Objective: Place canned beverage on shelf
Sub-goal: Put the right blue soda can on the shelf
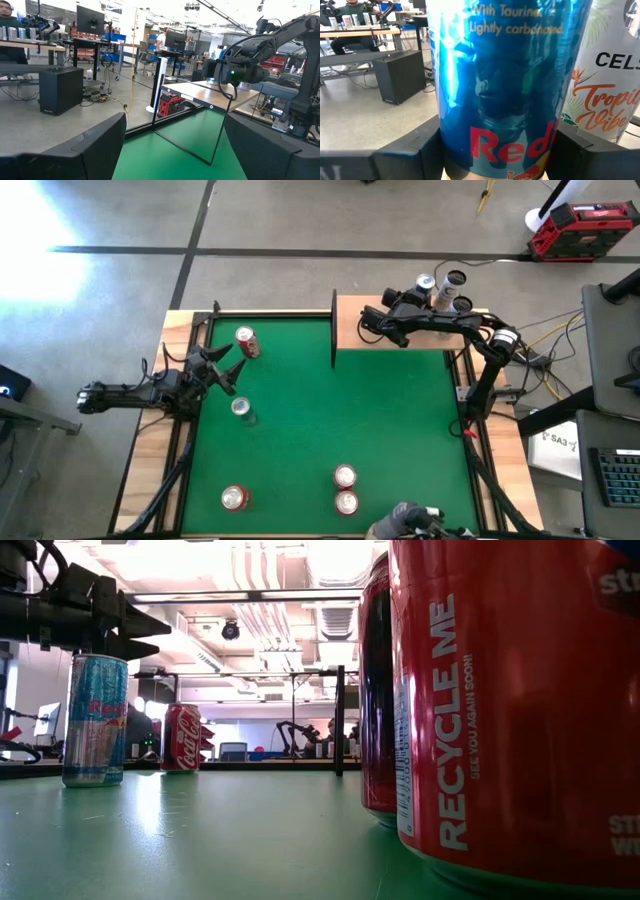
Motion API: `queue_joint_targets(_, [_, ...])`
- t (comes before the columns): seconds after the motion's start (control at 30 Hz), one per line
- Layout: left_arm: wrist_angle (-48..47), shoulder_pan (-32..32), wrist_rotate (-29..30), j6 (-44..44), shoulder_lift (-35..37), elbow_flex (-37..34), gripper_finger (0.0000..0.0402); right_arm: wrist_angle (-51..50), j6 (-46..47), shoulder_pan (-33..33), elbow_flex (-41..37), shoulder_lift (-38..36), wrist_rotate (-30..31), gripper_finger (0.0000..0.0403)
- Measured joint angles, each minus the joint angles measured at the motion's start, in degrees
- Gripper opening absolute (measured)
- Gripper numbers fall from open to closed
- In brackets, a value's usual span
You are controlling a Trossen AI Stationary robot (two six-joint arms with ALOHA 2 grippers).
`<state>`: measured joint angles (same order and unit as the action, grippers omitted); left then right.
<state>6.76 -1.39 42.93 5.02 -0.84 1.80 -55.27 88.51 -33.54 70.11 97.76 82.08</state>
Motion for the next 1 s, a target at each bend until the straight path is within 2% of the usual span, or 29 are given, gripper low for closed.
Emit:
queue_joint_targets(0.17, [0.0,0.0,0.0,0.0,0.0,0.0,0.0324,-0.1,-0.7,0.0,0.0,0.0,0.0,0.0247])
queue_joint_targets(0.43, [0.0,0.0,0.0,0.0,0.0,0.0,0.0324,-0.3,-3.3,0.0,-0.1,-1.1,-3.7,0.0287])
queue_joint_targets(0.63, [0.0,0.0,0.0,0.0,0.0,0.0,0.0324,-0.3,-3.9,0.5,-0.1,-2.2,-4.1,0.0312])
queue_joint_targets(1.0, [0.0,0.0,0.0,0.0,0.0,0.0,0.0324,-1.8,-4.5,3.0,-0.1,-2.5,-4.3,0.0327])
